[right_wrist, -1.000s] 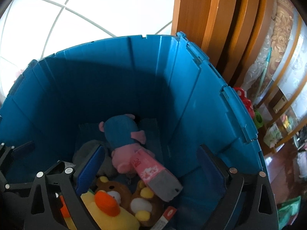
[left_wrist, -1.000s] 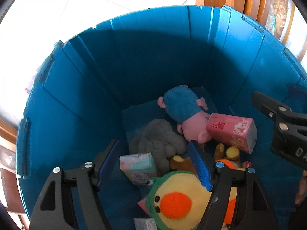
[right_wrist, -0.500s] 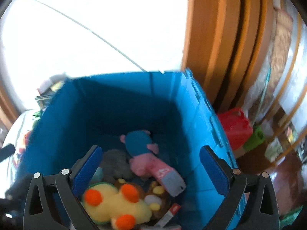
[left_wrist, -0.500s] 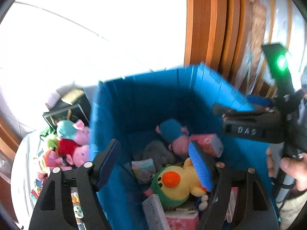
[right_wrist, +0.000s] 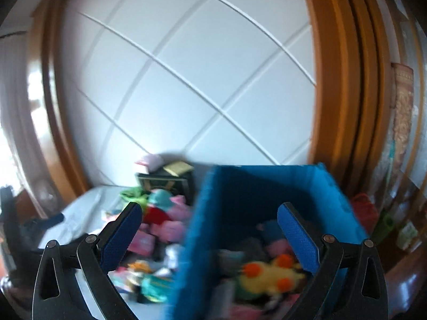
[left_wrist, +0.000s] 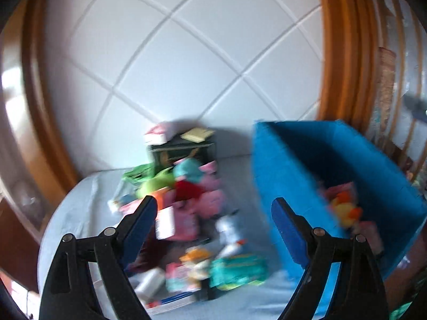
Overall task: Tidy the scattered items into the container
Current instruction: 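Move both tools out of the crate back to the pile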
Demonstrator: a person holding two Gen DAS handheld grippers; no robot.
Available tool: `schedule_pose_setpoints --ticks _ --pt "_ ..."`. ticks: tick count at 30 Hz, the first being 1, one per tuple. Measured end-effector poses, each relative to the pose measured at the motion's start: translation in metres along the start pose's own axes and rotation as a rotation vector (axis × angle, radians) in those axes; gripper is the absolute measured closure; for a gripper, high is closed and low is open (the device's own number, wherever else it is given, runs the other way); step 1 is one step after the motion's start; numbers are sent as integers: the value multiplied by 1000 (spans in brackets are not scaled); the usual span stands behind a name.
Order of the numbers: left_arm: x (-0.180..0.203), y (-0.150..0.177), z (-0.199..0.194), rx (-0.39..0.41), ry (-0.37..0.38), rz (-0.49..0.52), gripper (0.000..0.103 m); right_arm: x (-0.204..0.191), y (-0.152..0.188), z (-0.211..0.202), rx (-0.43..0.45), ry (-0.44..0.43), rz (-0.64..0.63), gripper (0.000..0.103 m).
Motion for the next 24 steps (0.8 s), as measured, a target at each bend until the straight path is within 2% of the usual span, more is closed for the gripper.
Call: schedule_pose_setpoints --ticks 4,10,15,18,20,24 --pt "-77 50 -9 -41 -77 2 15 -78 26 -3 0 -40 -12 0" --pt "-164 123 2 -119 -136 -38 15 -166 104 46 -182 -82 -23 0" --pt "-212 181 32 -185 -159 -144 15 -200 170 83 -291 -89 -18 0" --pt "-237 221 49 -223 -180 -243 15 -214 213 109 -373 -125 -29 0" --pt "-250 246 61 -256 -209 -297 15 -223 238 125 -417 -149 -33 0" --pt "-262 291 77 -332 -261 -342 15 -240 292 158 -507 -191 -33 0"
Point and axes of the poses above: each gripper's, at about its wrist camera, not at the fingertips, and z roughly the way its jaws point, x to its right, y to its underside, the point moved 8 cm from there along z, roughly the way its jaws point, and after that the axes turned 10 degrees about y, right-handed, at the moved point
